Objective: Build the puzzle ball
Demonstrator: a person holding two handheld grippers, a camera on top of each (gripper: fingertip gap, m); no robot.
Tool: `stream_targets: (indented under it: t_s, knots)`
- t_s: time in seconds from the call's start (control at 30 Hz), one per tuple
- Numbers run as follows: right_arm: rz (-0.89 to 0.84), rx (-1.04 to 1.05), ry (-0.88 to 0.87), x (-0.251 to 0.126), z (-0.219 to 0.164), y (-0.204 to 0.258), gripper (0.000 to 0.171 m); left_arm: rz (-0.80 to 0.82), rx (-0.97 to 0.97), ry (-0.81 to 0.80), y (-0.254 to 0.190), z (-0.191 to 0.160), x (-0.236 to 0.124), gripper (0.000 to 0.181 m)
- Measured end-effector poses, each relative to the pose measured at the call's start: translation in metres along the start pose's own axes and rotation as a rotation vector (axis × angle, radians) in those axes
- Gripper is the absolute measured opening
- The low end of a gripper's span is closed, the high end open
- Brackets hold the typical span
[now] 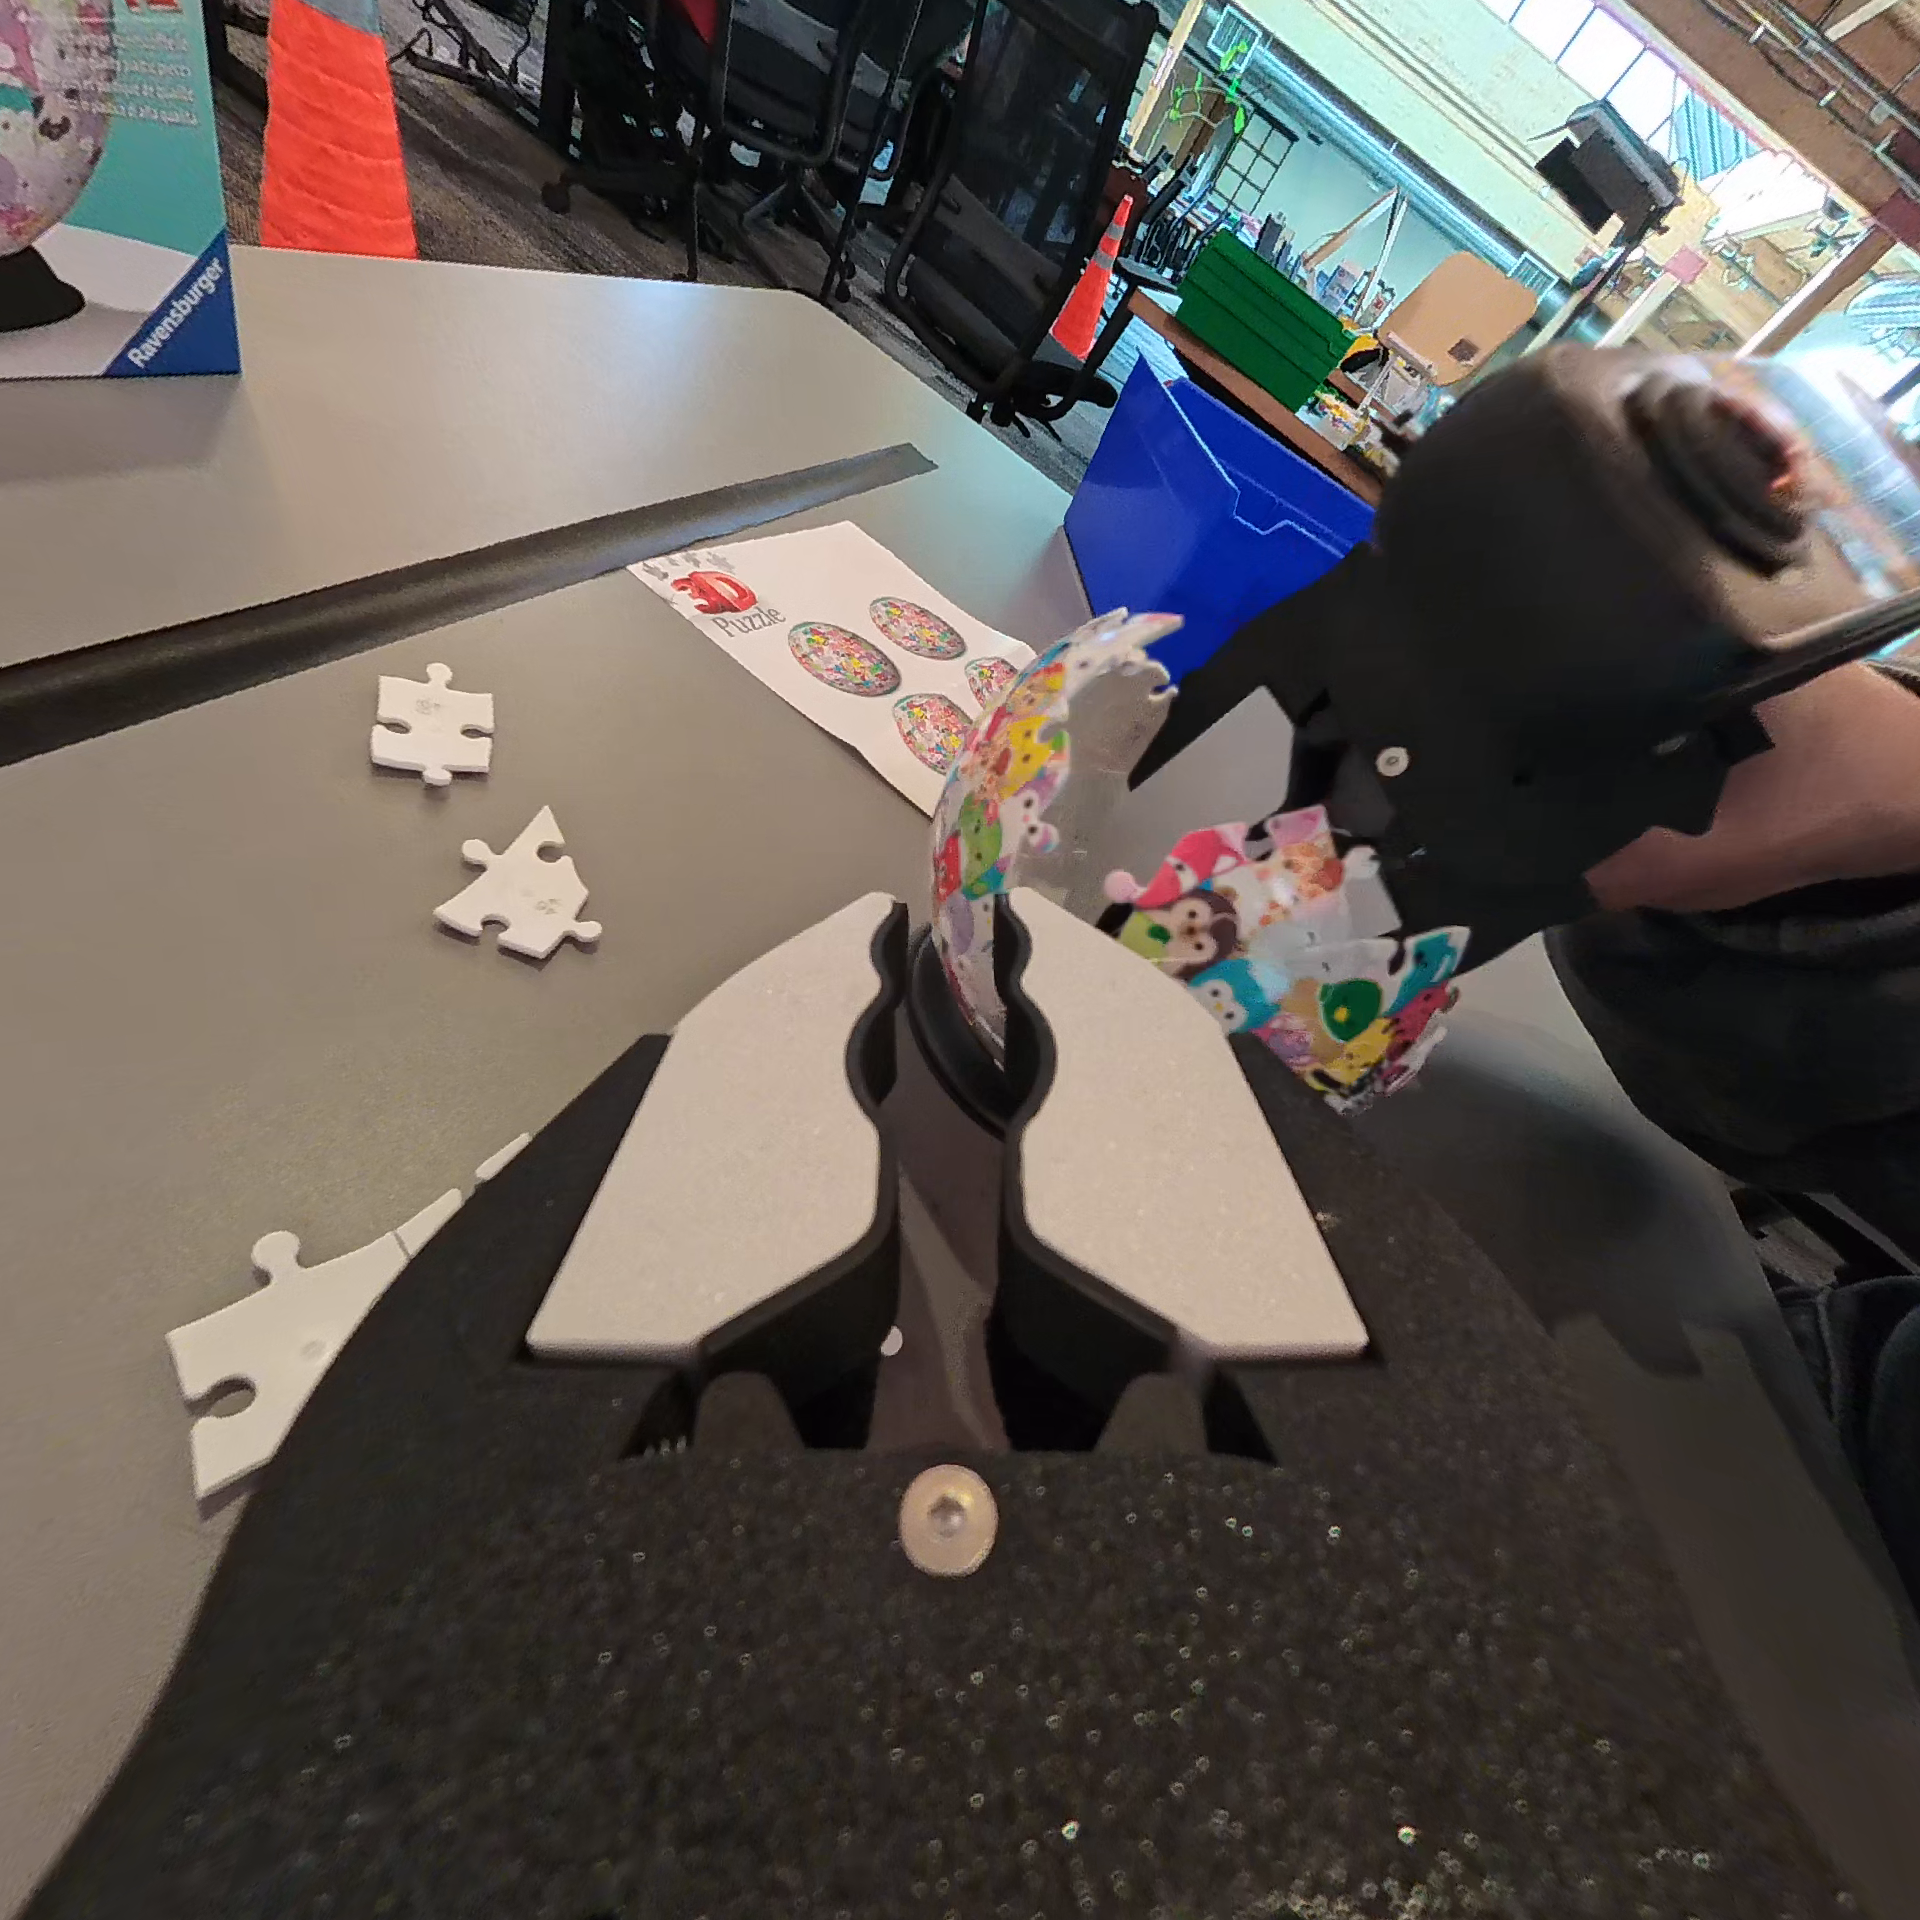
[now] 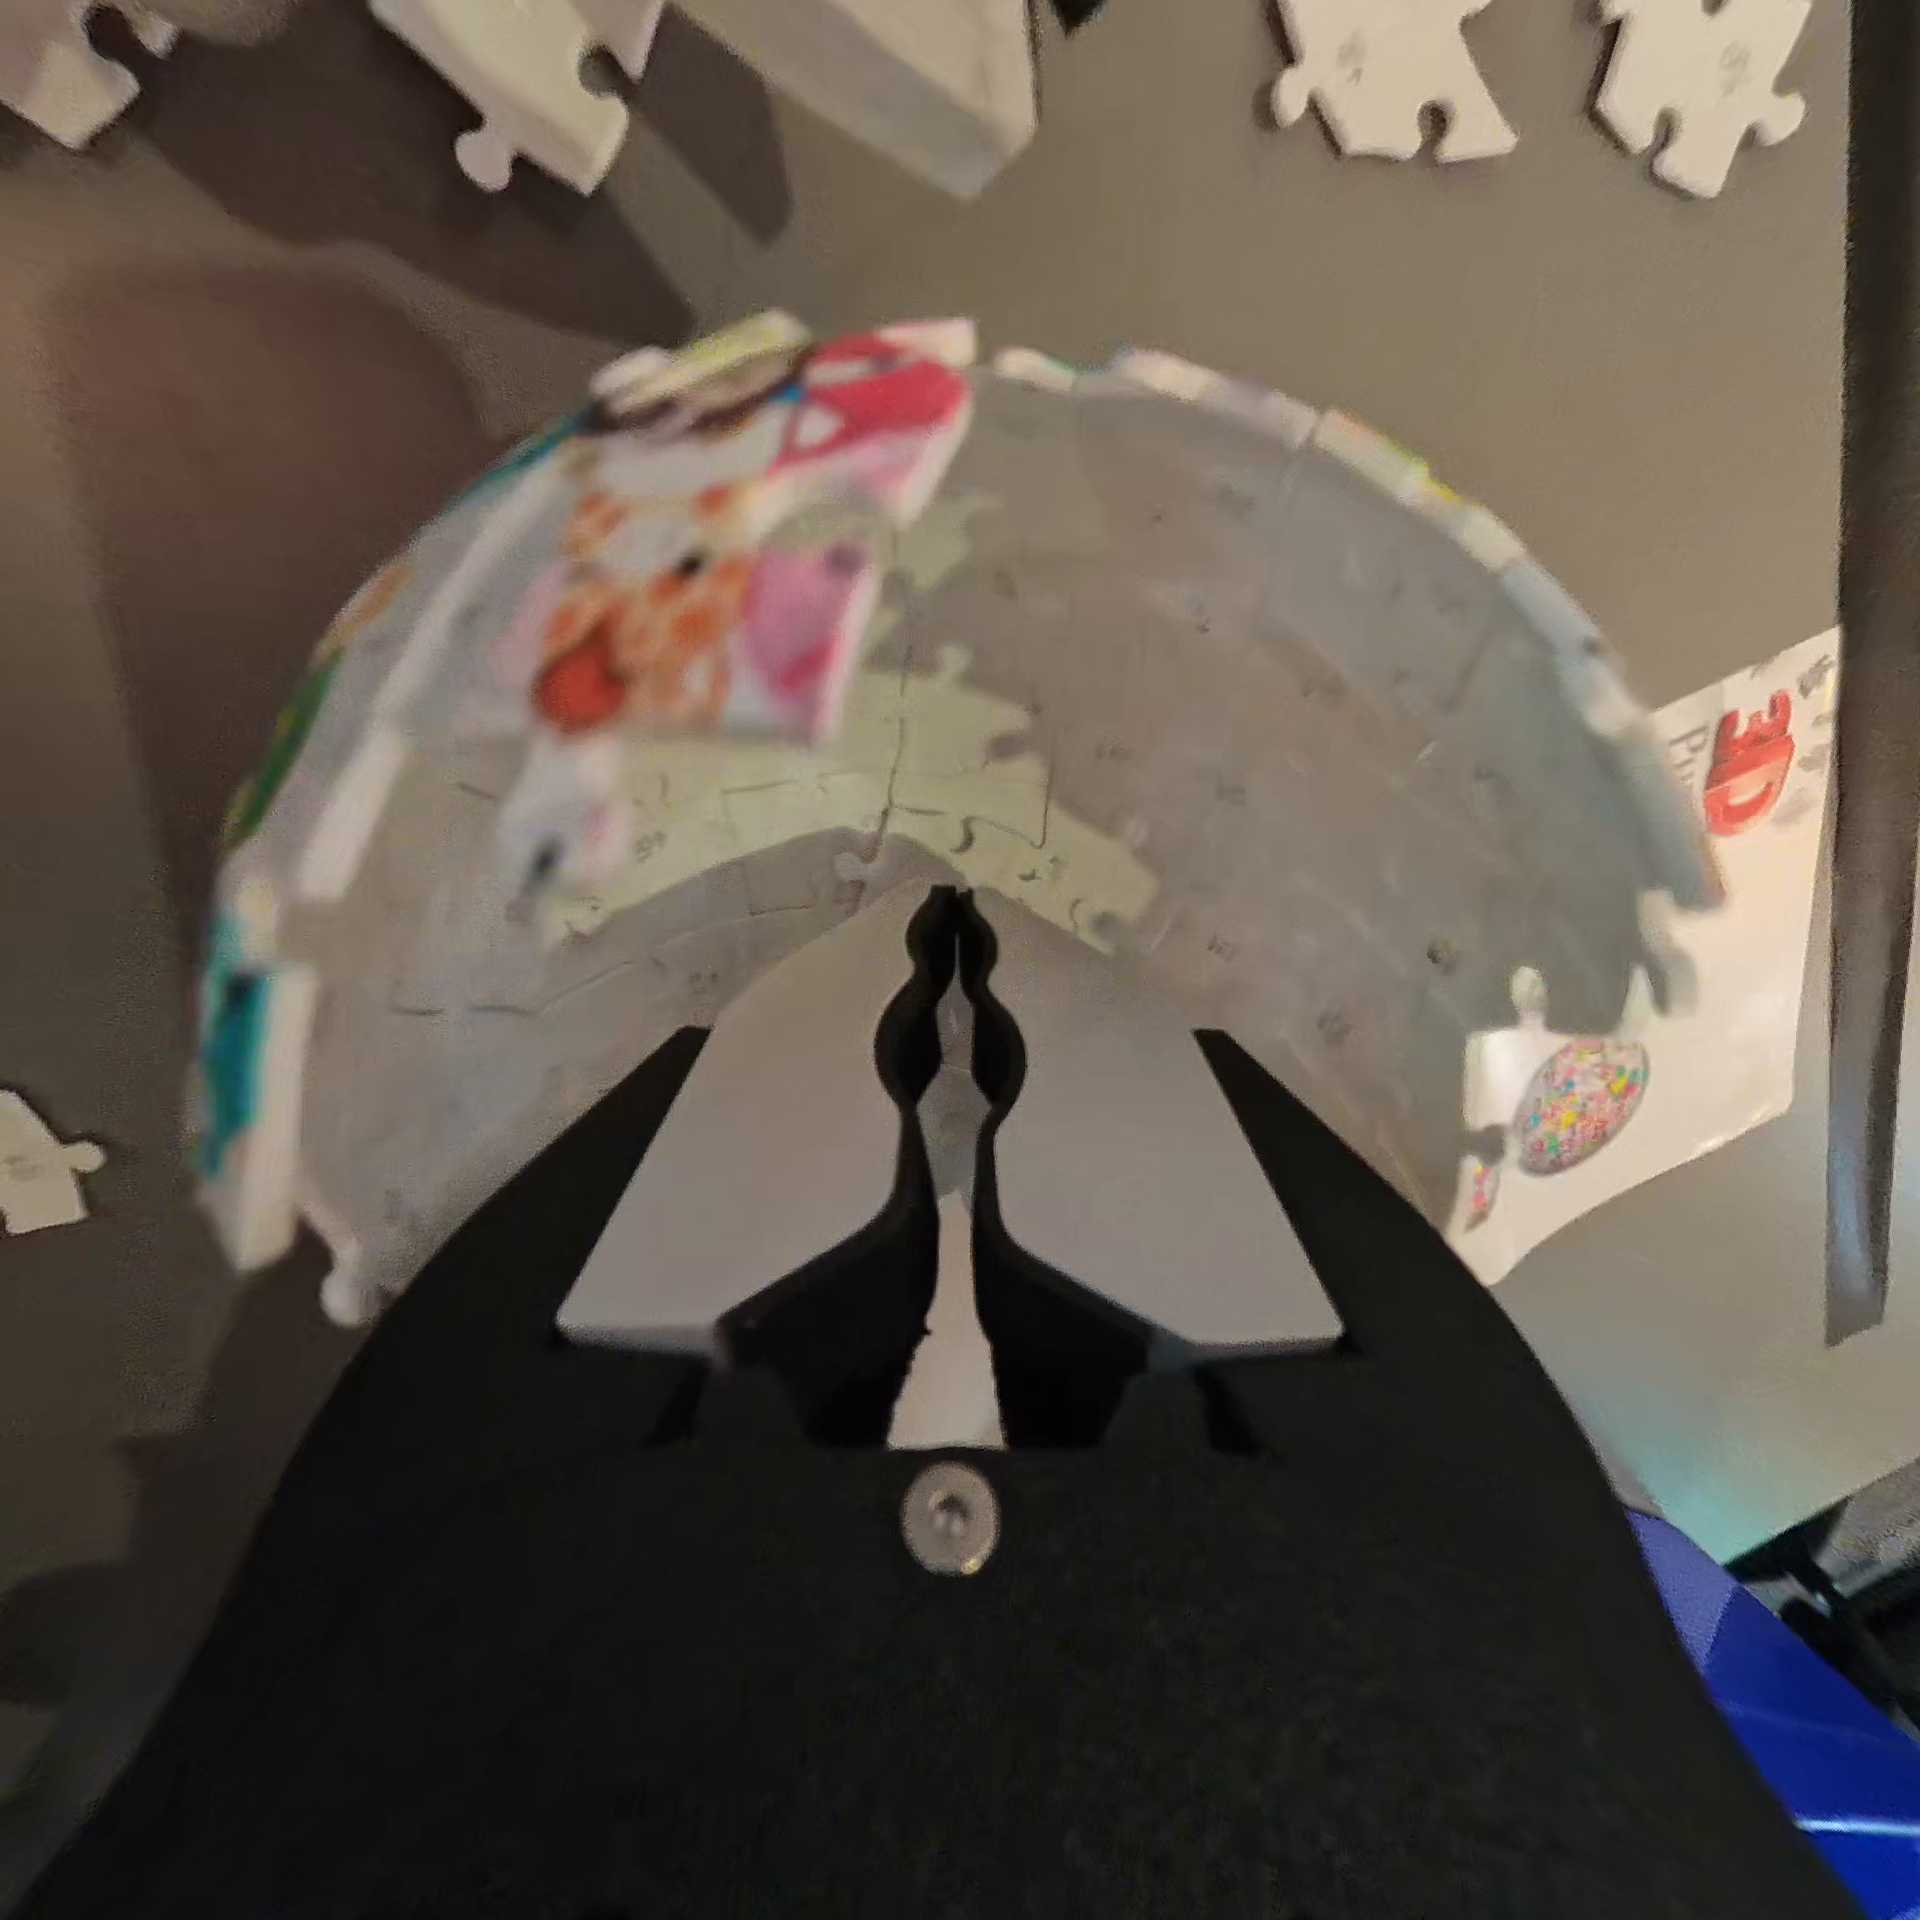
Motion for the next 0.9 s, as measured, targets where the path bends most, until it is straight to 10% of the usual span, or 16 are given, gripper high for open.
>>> stream_targets:
  t_s: [0.43, 0.77, 0.9]
  knots:
    - [0.049, 0.01, 0.028, 0.006, 0.0, 0.003, 0.039, -0.004, 0.0, 0.005, 0.0, -0.001, 0.001, 0.015]
    - [0.05, 0.003, 0.0, 0.006, 0.001, 0.003, 0.038, -0.006, 0.0, 0.009, -0.001, -0.001, 0.001, 0.015]
    - [0.082, 0.012, 0.001, 0.008, 0.001, 0.008, 0.012, -0.006, 0.0, 0.009, -0.001, -0.001, 0.001, 0.015]
Point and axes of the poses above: each gripper's, where its closed fingertips meet, x out along the fingers, z out of its top, y = z × x across the jaws, the point moved 2 cm from there along -x, back along the fingers, and after that the axes turned 6 degrees about z, right-handed, at the moved point
